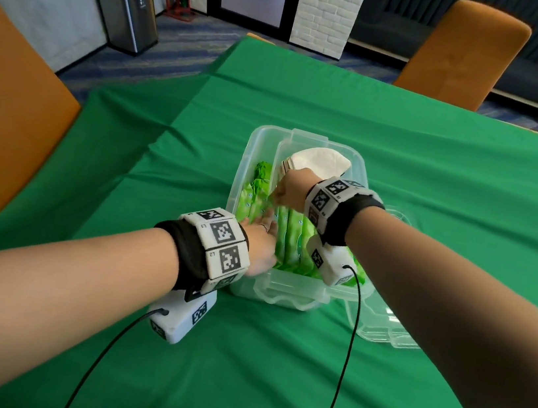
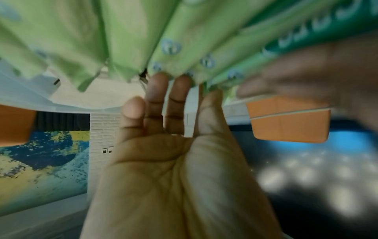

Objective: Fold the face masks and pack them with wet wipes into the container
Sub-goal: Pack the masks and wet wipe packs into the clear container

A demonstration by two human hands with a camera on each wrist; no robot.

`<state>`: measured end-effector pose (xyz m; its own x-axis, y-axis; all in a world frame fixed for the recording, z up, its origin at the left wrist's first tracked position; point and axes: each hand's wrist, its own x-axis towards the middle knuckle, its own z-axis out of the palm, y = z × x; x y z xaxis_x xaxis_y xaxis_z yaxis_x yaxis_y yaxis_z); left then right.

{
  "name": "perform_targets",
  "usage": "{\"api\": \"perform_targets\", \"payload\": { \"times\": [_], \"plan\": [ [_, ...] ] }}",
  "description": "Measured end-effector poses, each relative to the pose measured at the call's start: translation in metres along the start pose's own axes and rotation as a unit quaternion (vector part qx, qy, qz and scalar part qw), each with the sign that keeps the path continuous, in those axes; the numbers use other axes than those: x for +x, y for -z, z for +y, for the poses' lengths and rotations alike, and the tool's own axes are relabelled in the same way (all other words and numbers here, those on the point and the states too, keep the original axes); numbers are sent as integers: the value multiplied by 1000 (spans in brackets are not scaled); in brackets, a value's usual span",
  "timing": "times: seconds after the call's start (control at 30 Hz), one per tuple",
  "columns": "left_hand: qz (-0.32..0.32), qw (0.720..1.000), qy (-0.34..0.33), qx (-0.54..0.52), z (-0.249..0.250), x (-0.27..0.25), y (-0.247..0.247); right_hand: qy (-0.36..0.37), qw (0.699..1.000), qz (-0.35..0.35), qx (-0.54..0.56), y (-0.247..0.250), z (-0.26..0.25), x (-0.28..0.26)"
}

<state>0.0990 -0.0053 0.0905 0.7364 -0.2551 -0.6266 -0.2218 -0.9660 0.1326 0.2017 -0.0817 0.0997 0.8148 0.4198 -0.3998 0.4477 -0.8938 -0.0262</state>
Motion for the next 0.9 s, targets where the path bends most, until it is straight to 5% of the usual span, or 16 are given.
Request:
{"api": "perform_targets", "payload": {
  "times": [0.23, 0.4, 0.63, 0.9],
  "plan": [
    [-14, 1000, -11, 26, -6, 1, 0, 28, 997, -65, -16, 19, 49, -40],
    [-2, 1000, -1, 14, -4, 2, -3, -86, 993, -83, 2, 1, 79, -58],
    [92, 994, -52, -24, 30, 7, -3, -97, 992, -81, 10, -16, 73, -47],
    [24, 996, -75, 51, 47, 22, -13, -86, 994, -58, 17, -22, 76, -45]
  ]
}}
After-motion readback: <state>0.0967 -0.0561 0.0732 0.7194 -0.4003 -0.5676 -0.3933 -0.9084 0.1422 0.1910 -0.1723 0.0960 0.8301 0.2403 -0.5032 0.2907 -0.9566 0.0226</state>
